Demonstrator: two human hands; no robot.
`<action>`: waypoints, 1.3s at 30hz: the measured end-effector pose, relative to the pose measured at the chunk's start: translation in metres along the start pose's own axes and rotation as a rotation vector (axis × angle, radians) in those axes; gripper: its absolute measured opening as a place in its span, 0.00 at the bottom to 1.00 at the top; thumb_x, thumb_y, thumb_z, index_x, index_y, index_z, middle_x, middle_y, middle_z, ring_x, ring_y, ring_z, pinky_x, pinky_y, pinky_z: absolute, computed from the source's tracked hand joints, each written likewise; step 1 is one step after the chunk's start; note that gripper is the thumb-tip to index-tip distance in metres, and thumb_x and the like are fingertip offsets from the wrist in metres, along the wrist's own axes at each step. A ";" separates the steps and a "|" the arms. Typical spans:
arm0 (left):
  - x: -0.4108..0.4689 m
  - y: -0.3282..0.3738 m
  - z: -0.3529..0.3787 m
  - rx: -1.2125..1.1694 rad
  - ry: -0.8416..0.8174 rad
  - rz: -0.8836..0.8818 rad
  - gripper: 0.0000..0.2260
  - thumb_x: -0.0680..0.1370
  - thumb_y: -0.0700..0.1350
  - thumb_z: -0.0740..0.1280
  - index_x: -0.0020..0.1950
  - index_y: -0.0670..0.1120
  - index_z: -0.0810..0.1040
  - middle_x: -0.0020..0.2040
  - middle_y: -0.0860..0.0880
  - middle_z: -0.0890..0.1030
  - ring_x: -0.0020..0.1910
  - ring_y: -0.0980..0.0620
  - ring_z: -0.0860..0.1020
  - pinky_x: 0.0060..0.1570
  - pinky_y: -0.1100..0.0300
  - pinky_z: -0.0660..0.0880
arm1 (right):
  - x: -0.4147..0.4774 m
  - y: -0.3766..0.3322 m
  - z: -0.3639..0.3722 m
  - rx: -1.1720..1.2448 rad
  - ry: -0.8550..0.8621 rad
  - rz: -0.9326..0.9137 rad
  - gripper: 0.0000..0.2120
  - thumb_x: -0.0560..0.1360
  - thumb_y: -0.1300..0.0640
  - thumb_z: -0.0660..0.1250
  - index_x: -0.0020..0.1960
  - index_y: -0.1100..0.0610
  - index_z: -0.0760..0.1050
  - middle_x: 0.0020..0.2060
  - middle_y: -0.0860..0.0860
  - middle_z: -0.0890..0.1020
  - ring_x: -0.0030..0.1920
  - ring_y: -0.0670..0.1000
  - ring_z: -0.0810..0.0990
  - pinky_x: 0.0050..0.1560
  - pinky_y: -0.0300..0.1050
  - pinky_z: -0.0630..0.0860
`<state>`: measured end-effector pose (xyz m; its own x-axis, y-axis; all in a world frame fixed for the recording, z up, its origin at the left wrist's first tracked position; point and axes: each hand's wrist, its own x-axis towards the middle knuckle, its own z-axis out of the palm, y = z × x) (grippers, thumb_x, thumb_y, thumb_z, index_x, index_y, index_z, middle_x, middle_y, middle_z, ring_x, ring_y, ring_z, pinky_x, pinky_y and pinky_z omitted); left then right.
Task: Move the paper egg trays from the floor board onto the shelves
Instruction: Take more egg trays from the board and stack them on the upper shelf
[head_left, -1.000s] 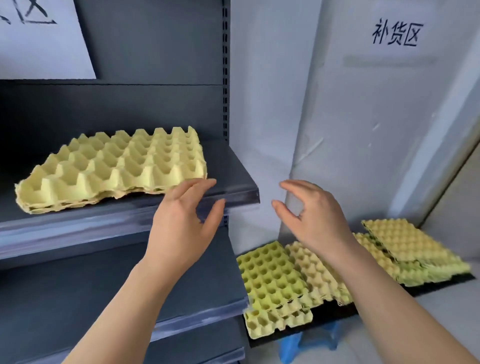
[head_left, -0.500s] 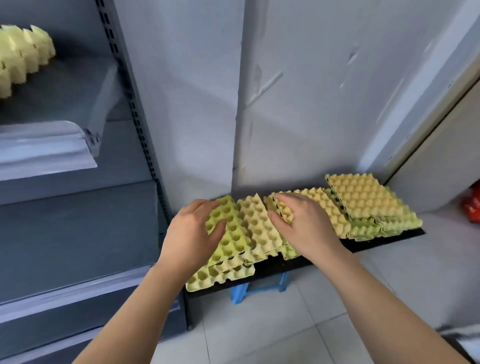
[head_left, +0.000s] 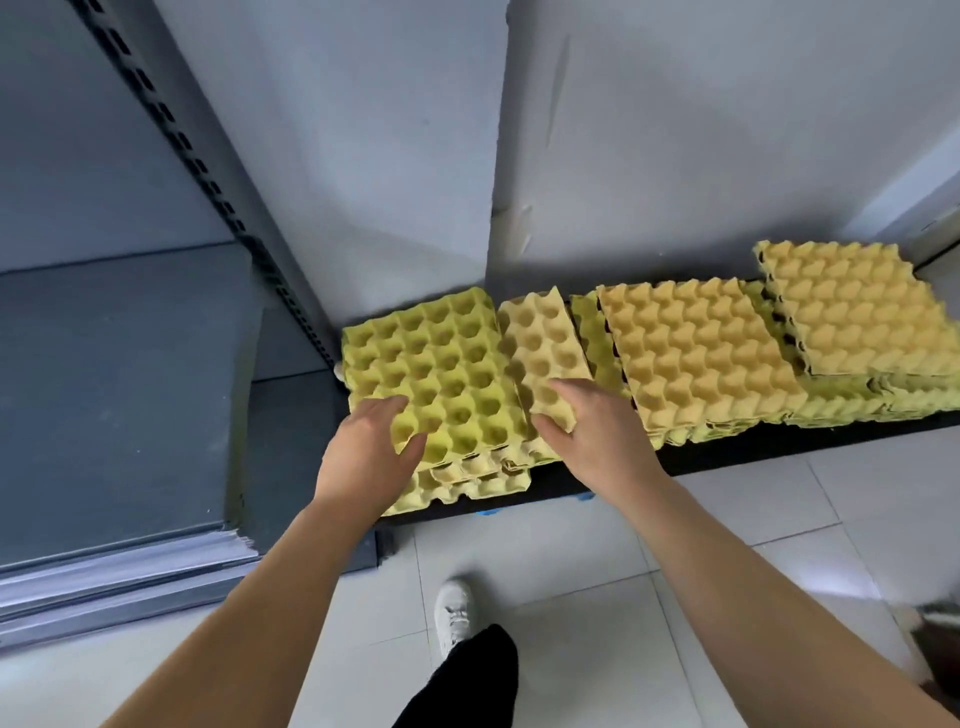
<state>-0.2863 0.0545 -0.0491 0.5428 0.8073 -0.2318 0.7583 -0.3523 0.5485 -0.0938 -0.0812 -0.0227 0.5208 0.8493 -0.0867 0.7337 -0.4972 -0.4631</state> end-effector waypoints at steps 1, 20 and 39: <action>0.009 -0.008 0.009 0.005 -0.023 -0.032 0.23 0.77 0.52 0.67 0.71 0.50 0.69 0.68 0.50 0.71 0.63 0.51 0.73 0.57 0.54 0.73 | 0.010 0.006 0.012 -0.002 -0.017 0.005 0.23 0.76 0.48 0.65 0.68 0.59 0.71 0.61 0.53 0.78 0.60 0.52 0.76 0.58 0.47 0.74; 0.103 -0.134 0.137 -0.138 -0.156 -0.536 0.46 0.69 0.59 0.74 0.76 0.50 0.49 0.72 0.43 0.65 0.65 0.40 0.70 0.53 0.49 0.71 | 0.110 0.073 0.169 0.006 -0.203 0.062 0.33 0.76 0.43 0.63 0.74 0.59 0.59 0.65 0.56 0.72 0.62 0.57 0.73 0.57 0.49 0.72; 0.068 -0.126 0.112 -0.564 0.034 -0.582 0.37 0.65 0.59 0.77 0.69 0.53 0.68 0.62 0.52 0.74 0.61 0.50 0.74 0.50 0.57 0.75 | 0.104 0.056 0.129 0.426 0.041 0.225 0.21 0.75 0.62 0.67 0.67 0.51 0.70 0.60 0.51 0.70 0.56 0.44 0.71 0.55 0.25 0.64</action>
<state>-0.3044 0.1011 -0.2239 0.0995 0.8049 -0.5850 0.6145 0.4127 0.6724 -0.0554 0.0021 -0.1712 0.6692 0.7169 -0.1956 0.3611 -0.5438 -0.7576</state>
